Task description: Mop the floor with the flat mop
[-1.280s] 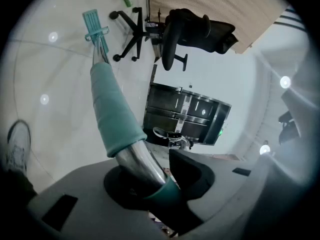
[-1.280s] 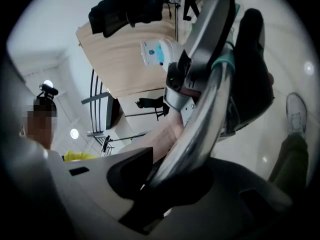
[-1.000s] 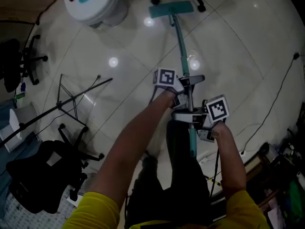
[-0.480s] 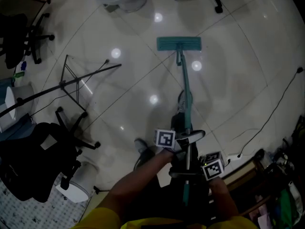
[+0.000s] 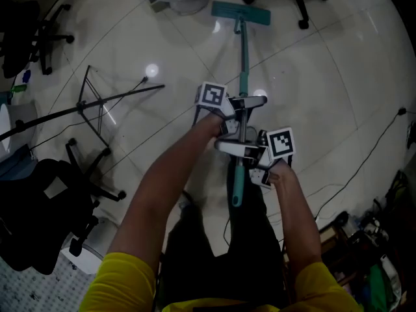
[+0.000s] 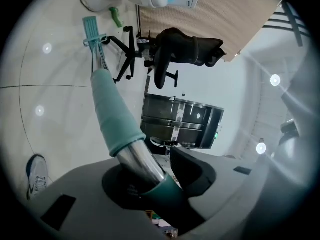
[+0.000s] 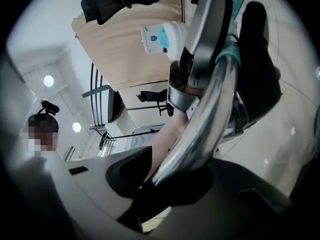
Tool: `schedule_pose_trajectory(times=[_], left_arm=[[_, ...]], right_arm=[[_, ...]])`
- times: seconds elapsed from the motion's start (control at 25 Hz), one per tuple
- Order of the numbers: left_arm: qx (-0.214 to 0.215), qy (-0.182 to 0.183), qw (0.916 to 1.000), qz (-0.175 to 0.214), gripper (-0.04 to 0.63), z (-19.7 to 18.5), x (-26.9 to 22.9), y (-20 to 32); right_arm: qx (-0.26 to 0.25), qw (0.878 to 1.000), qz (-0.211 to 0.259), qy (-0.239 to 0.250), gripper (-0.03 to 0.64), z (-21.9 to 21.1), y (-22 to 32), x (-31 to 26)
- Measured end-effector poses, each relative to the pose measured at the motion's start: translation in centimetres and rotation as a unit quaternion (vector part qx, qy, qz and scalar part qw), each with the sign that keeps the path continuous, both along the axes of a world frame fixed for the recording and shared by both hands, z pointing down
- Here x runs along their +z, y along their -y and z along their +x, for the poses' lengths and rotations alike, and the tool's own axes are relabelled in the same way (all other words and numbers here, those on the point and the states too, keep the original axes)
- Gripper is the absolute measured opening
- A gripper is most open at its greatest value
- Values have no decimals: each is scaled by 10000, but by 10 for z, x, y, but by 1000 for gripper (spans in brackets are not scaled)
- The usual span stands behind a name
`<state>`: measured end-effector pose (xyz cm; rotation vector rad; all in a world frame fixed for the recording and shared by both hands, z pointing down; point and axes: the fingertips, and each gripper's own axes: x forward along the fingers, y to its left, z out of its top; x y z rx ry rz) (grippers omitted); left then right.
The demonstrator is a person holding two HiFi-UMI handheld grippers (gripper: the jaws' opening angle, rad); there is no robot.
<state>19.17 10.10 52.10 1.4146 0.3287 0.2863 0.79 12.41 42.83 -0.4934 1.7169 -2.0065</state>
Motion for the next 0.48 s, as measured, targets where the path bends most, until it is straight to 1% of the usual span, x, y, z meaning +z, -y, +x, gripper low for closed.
schedule_pose_trajectory(times=[0.04, 0.08, 0.12, 0.16, 0.24, 0.32, 0.36, 0.4, 0.44, 0.48], left_arm=[[-12, 22, 9998, 211, 144, -2, 3, 1], [-11, 148, 9991, 386, 144, -9, 7, -7], [-9, 355, 9983, 459, 144, -21, 10, -22], [-19, 580, 9975, 401, 144, -36, 9, -44], [-81, 956, 9954, 7, 144, -72, -5, -101], [-290, 1137, 9915, -556, 144, -108, -31, -166], [-479, 1106, 9891, -842, 144, -122, -49, -197], [-710, 996, 9866, -1077, 144, -134, -67, -223], [-938, 882, 9845, -1195, 143, -143, -82, -242], [-1123, 830, 9831, -1188, 143, -152, -90, -253]], right_arm=[[-64, 10000, -9, 51, 115, -3, -2, -3], [-146, 9998, -46, 87, 115, -10, -13, -7], [-221, 9996, -118, 115, 115, -18, -30, -11], [-297, 9992, -209, 136, 112, -29, -53, -17], [-585, 9974, -396, 165, 109, -56, -112, -35], [-1066, 9920, -629, 227, 110, -87, -180, -62], [-1309, 9880, -764, 300, 110, -101, -212, -78], [-1532, 9834, -889, 381, 110, -113, -241, -95], [-1746, 9788, -982, 433, 110, -124, -264, -109], [-1955, 9745, -1016, 436, 110, -132, -280, -117]])
